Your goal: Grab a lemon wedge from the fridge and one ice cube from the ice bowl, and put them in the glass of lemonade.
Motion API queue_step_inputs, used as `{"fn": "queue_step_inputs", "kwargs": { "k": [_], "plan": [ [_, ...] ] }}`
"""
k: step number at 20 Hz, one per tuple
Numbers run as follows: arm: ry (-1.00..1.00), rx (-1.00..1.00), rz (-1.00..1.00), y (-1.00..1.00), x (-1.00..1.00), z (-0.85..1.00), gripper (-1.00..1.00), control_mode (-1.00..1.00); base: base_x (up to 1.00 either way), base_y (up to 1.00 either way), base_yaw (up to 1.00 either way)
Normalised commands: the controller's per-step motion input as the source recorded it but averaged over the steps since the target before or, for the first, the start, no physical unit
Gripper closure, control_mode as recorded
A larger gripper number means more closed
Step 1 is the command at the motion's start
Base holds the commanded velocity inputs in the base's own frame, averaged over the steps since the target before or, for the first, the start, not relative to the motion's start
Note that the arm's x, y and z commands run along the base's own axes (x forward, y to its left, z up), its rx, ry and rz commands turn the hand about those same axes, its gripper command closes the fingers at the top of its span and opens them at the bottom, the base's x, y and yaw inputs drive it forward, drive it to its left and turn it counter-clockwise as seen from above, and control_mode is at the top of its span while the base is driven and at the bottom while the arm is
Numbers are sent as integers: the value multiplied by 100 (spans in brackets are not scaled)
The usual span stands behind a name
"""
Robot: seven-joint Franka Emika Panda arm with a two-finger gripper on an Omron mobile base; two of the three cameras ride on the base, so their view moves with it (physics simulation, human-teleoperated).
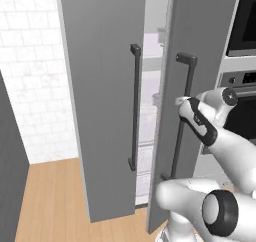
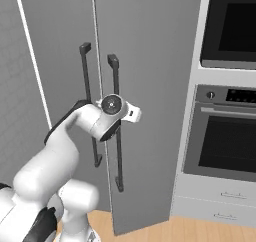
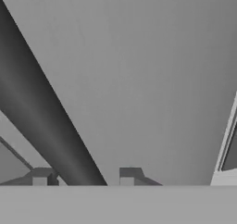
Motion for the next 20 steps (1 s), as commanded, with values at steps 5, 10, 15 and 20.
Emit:
{"fn": "queue_step_inputs", "kwargs": {
  "k": [5,10,15,20],
  "plan": [
    [0,11,-14,-98,-40,0,100,-100,0,0,0],
    [-3,14,-17,-100,-63,0,100,-100,0,0,0],
    [-2,9,-16,-81,-61,0,-100,-100,0,0,0],
    [-16,9,-4,-31,-65,9,-100,-100,0,0,0]
  ]
}}
